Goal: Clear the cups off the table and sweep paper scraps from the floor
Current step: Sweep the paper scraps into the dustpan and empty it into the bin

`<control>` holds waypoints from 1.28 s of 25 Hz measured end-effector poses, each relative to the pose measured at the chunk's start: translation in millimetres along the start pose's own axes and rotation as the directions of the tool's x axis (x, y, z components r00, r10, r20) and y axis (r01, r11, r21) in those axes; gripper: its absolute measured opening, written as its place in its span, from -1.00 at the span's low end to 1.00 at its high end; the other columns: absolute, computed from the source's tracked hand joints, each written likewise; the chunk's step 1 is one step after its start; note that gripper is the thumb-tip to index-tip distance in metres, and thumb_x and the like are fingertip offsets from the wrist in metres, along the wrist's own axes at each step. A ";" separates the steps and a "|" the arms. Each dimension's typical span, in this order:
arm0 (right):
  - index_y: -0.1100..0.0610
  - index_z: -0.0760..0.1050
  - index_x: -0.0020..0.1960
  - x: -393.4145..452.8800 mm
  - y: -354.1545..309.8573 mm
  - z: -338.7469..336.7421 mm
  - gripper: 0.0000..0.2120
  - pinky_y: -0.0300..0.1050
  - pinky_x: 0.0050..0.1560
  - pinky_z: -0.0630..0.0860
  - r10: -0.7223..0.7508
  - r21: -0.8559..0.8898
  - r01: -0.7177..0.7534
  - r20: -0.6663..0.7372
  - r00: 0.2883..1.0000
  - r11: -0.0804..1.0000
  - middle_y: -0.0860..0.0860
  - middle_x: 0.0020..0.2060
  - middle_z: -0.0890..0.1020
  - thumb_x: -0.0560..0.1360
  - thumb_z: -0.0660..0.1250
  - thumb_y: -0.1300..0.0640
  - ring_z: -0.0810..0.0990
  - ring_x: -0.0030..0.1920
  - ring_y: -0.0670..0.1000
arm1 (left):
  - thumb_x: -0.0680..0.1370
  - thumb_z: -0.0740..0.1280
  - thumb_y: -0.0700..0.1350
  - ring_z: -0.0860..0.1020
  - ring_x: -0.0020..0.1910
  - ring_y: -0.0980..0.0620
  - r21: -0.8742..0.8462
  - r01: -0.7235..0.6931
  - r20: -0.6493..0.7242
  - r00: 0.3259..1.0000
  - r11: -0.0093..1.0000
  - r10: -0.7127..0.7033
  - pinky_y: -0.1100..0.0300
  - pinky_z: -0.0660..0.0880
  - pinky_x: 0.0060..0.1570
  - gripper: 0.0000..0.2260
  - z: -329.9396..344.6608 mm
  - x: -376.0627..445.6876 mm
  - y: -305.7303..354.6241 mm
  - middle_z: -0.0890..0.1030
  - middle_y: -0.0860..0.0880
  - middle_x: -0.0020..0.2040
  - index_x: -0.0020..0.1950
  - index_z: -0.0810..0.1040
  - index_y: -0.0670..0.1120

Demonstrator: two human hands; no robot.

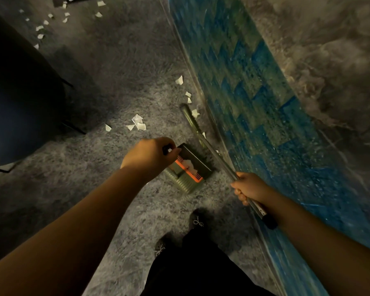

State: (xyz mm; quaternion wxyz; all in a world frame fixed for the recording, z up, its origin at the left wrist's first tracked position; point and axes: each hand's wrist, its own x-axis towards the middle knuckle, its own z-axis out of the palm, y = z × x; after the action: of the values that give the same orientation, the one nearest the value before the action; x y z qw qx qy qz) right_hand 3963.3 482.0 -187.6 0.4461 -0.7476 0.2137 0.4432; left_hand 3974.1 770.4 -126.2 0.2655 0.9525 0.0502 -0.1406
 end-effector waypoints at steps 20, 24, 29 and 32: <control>0.18 0.37 -0.07 28.5 9.2 0.5 -0.90 -0.31 -0.63 0.24 0.174 0.155 -0.184 0.077 0.982 0.971 0.03 -0.49 0.35 0.58 0.14 0.33 0.29 -0.65 -0.11 | 0.47 0.23 0.26 0.50 -0.40 0.21 0.050 -0.086 -0.031 0.996 0.995 0.088 0.28 0.39 -0.48 -0.75 24.6 13.1 11.0 0.53 0.15 -0.36 -0.04 0.57 0.16; 0.23 0.39 0.06 17.1 14.0 -5.9 -0.90 -0.28 -0.60 0.27 0.133 0.108 -0.133 0.013 0.991 0.985 0.03 -0.50 0.37 0.57 0.16 0.33 0.30 -0.64 -0.10 | 0.47 0.24 0.26 0.54 -0.36 0.11 0.051 -0.073 -0.025 0.997 0.996 0.075 0.19 0.51 -0.41 -0.73 24.8 9.0 12.7 0.57 0.12 -0.31 -0.02 0.58 0.15; 0.34 0.39 0.24 37.5 2.5 -24.0 -0.73 -0.27 -0.63 0.30 0.112 0.073 -0.105 -0.105 0.988 0.992 0.06 -0.49 0.40 0.54 0.18 0.36 0.36 -0.62 -0.06 | 0.46 0.23 0.28 0.53 -0.37 0.13 0.037 -0.070 -0.027 0.997 0.997 0.071 0.20 0.50 -0.42 -0.72 25.6 6.9 12.9 0.56 0.12 -0.32 -0.03 0.58 0.15; 0.39 0.42 0.22 62.6 -14.0 -27.4 -0.74 -0.19 -0.55 0.37 0.087 -0.040 -0.093 -0.127 0.988 0.995 0.11 -0.43 0.45 0.54 0.19 0.34 0.42 -0.52 0.03 | 0.44 0.20 0.30 0.52 -0.39 0.15 0.032 -0.077 -0.047 0.996 0.997 0.078 0.22 0.47 -0.44 -0.69 27.4 8.1 10.8 0.56 0.12 -0.33 -0.03 0.57 0.16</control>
State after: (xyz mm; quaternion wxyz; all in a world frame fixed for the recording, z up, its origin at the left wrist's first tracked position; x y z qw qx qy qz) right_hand 4018.6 470.5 -228.6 0.3941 -0.7736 0.2646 0.4198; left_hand 3977.1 747.0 -145.7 0.2553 0.9607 0.0174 -0.1078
